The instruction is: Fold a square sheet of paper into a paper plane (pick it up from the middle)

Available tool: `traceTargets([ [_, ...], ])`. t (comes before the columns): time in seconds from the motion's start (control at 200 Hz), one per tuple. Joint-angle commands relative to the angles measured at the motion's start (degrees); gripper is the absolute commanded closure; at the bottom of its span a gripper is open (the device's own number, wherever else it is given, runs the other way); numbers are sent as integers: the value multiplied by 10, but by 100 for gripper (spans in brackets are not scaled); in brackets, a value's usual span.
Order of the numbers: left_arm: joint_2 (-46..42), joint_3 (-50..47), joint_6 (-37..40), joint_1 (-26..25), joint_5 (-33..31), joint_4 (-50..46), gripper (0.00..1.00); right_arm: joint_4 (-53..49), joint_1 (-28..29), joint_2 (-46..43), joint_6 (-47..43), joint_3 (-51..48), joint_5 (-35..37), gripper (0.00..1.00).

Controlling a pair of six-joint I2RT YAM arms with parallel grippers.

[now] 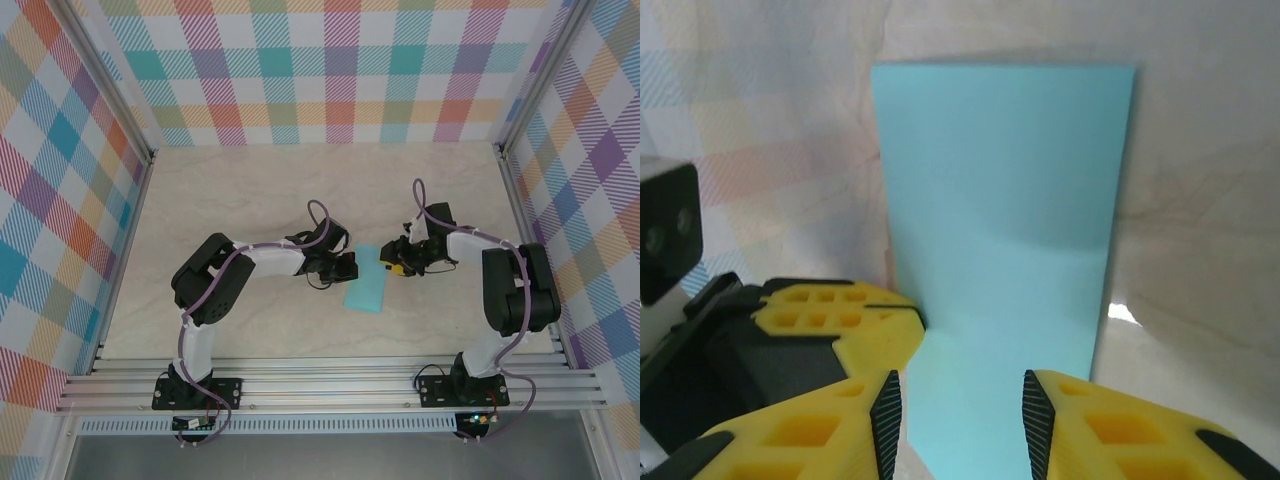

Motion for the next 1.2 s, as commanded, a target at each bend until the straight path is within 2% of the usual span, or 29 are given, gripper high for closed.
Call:
traceTargets([
  [0.0,13,-10,8,-8,-12,-61,100,8,11,3,1,-24,-19,60],
  [0.12,13,-10,8,-8,-12,-61,100,18,16,15,-1,-38,-32,60],
  [0.335,13,-10,9,-8,-11,-60,100,-23,19,-2,-14,-43,19,60],
  [0.615,11,-14,9,-7,-10,-58,100,-1,38,-69,13,-67,-21,59],
  [0.975,10,-14,9,-7,-9,-58,100,31,48,-5,13,-98,-6,59],
  [1.195,7,-16,9,-8,-11,-58,100,13,50,-75,12,-112,-25,59],
])
